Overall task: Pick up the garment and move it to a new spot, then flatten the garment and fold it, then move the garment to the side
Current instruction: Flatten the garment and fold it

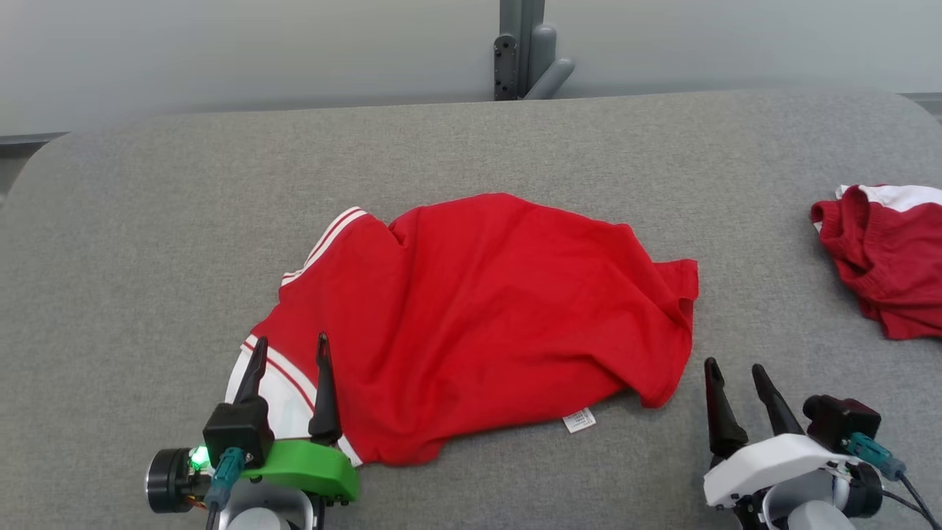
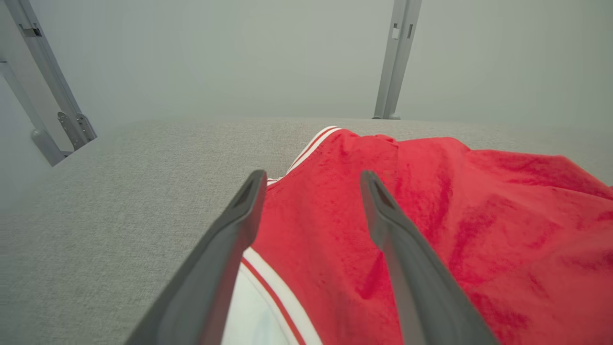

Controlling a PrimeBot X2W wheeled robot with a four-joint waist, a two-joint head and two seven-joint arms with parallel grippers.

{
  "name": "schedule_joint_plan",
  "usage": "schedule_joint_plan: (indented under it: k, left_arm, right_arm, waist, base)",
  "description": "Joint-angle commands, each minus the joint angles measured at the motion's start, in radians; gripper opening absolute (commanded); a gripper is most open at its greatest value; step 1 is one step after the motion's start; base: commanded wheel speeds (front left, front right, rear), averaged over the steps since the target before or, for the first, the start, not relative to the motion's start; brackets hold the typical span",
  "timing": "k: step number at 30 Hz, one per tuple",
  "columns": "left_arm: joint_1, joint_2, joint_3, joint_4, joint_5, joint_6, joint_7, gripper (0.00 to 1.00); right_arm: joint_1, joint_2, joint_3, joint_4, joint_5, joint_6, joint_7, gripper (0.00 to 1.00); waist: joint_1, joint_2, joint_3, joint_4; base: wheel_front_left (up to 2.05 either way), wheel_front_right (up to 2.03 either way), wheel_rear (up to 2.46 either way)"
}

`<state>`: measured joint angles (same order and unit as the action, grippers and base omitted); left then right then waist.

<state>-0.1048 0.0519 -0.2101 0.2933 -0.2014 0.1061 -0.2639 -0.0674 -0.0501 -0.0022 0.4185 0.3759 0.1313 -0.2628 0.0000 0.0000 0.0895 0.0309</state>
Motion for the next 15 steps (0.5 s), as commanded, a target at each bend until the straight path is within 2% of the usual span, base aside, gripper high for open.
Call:
schedule_joint_plan:
  k: [1, 6, 13, 14, 15]
  left_arm:
    - [-0.012, 0.001, 0.001, -0.006, 0.005, 0.003, 0.000, 1.00]
    - [0.002, 0.000, -0.005, -0.016, 0.005, 0.003, 0.000, 1.00]
    - [0.003, 0.000, -0.031, -0.022, -0.024, 0.018, 0.000, 1.00]
    - [0.006, 0.000, -0.033, -0.021, -0.025, 0.019, 0.000, 1.00]
    - [0.010, 0.000, -0.035, -0.021, -0.026, 0.021, 0.000, 1.00]
  right_arm:
    - [-0.022, -0.001, 0.011, 0.008, 0.012, -0.001, -0.003, 1.00]
    - [-0.098, -0.002, 0.037, 0.120, 0.056, -0.001, -0.003, 1.00]
    - [-0.230, -0.002, -0.015, 0.359, 0.007, -0.001, 0.068, 1.00]
    - [-0.242, -0.001, -0.022, 0.378, 0.002, -0.001, 0.071, 0.73]
    - [-0.251, -0.001, -0.025, 0.392, 0.002, -0.001, 0.074, 0.27]
  waist:
    - [0.0000, 0.0000, 0.011, 0.022]
    - [0.0000, 0.0000, 0.016, 0.069]
    - [0.0000, 0.0000, 0.022, 0.139]
    - [0.0000, 0.0000, 0.020, 0.146]
    - [0.0000, 0.0000, 0.019, 0.153]
  base:
    - [0.00, 0.00, 0.00]
    - [0.00, 0.00, 0.00]
    - [0.00, 0.00, 0.00]
    - [0.00, 0.00, 0.00]
    - [0.00, 0.00, 0.00]
